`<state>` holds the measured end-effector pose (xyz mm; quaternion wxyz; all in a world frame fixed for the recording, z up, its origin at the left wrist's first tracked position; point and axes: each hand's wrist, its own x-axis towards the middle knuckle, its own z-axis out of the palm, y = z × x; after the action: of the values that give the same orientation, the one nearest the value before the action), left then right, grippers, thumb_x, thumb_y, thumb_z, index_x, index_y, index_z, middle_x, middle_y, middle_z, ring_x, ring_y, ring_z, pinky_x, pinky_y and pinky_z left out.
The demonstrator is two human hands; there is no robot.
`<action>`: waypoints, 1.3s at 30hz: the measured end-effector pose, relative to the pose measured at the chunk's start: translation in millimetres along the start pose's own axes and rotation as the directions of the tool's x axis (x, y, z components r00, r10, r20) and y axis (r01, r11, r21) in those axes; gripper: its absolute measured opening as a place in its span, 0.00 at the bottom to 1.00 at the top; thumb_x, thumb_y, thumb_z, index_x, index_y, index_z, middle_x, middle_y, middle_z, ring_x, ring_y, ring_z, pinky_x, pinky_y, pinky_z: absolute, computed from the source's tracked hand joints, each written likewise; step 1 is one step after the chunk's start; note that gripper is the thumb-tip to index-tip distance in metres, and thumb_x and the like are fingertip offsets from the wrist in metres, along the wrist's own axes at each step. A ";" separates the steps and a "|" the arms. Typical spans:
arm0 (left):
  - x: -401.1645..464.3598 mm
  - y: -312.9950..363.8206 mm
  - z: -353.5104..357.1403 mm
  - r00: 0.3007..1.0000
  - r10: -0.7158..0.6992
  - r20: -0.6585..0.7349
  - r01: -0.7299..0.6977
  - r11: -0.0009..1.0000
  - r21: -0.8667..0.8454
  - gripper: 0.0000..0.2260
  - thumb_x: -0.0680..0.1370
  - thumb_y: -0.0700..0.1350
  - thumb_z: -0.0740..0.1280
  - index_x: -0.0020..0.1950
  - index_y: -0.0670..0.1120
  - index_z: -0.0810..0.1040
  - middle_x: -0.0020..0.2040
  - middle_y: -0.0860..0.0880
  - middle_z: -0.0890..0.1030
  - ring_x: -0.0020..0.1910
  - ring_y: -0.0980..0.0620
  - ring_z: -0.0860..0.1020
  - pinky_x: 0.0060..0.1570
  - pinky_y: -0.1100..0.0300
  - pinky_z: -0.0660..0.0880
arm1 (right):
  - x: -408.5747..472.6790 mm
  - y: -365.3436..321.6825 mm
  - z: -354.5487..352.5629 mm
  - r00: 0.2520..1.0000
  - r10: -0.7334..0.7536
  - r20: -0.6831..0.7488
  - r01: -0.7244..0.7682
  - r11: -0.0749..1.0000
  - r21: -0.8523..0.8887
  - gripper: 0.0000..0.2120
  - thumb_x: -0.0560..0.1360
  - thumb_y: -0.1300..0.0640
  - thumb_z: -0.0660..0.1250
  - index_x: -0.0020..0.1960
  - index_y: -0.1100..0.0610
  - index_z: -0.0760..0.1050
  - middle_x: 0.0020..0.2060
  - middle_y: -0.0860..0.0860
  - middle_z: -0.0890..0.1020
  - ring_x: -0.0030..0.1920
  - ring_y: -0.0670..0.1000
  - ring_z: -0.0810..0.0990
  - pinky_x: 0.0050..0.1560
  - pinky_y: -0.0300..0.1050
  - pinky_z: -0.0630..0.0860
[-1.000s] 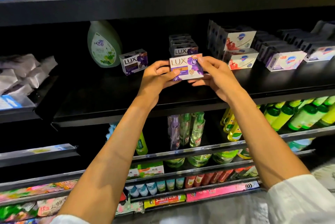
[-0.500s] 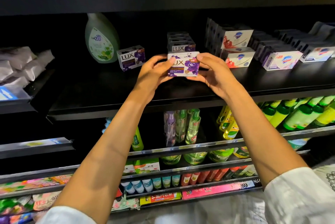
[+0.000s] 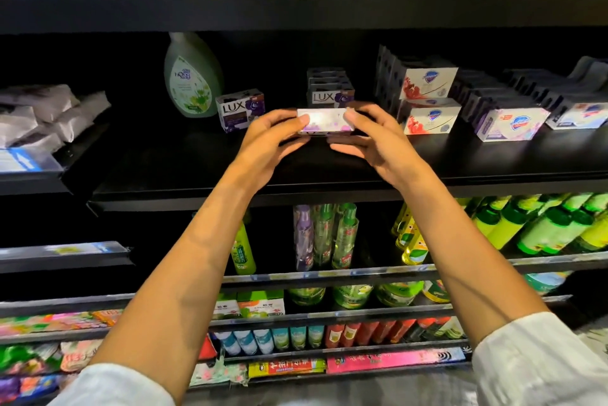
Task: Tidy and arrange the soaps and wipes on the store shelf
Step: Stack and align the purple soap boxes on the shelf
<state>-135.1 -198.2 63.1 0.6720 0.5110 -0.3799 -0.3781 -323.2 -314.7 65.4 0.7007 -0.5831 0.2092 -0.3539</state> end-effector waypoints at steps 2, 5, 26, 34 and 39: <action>-0.1 -1.2 1.1 1.000 0.017 0.009 -0.017 1.000 0.011 0.13 0.79 0.40 0.73 0.63 0.39 0.80 0.59 0.41 0.85 0.64 0.44 0.82 0.68 0.45 0.77 | -1.1 0.3 1.9 1.000 -0.013 -0.005 0.012 0.999 -0.051 0.17 0.80 0.57 0.73 0.66 0.60 0.76 0.59 0.61 0.85 0.57 0.65 0.85 0.66 0.62 0.79; 0.1 -1.8 1.2 0.999 0.024 0.035 -0.024 1.000 -0.013 0.17 0.80 0.36 0.71 0.68 0.40 0.77 0.59 0.42 0.84 0.65 0.44 0.81 0.69 0.45 0.76 | -2.6 0.3 2.5 0.997 -0.065 -0.031 0.063 0.996 -0.071 0.19 0.78 0.61 0.74 0.67 0.61 0.75 0.55 0.60 0.86 0.59 0.58 0.86 0.65 0.59 0.80; 1.7 0.0 -3.2 0.999 -0.006 0.033 0.009 0.995 -0.099 0.14 0.79 0.30 0.68 0.64 0.39 0.77 0.58 0.41 0.85 0.60 0.41 0.84 0.56 0.51 0.81 | -1.0 0.8 9.1 0.998 0.011 0.060 -0.005 0.995 -0.101 0.22 0.81 0.59 0.71 0.72 0.58 0.69 0.56 0.59 0.87 0.55 0.62 0.87 0.59 0.65 0.82; -2.2 1.4 -0.5 0.998 -0.022 0.058 0.029 0.992 -0.121 0.14 0.81 0.40 0.70 0.67 0.43 0.77 0.62 0.40 0.84 0.62 0.39 0.82 0.59 0.40 0.81 | -1.5 3.6 6.8 0.998 -0.054 0.039 0.058 0.991 -0.121 0.21 0.77 0.67 0.74 0.67 0.61 0.74 0.53 0.61 0.87 0.55 0.60 0.87 0.59 0.59 0.83; -4.1 3.7 5.3 0.999 -0.019 0.046 0.021 0.998 -0.059 0.11 0.83 0.49 0.69 0.60 0.43 0.80 0.61 0.39 0.84 0.61 0.40 0.83 0.57 0.42 0.82 | -2.1 4.8 5.4 0.994 -0.095 0.049 0.102 0.976 -0.190 0.24 0.76 0.66 0.75 0.69 0.57 0.74 0.55 0.60 0.86 0.58 0.56 0.86 0.59 0.56 0.83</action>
<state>-141.2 -196.0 67.2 0.6743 0.4859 -0.3786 -0.4074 -319.5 -309.2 61.8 0.6267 -0.6646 0.1993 -0.3547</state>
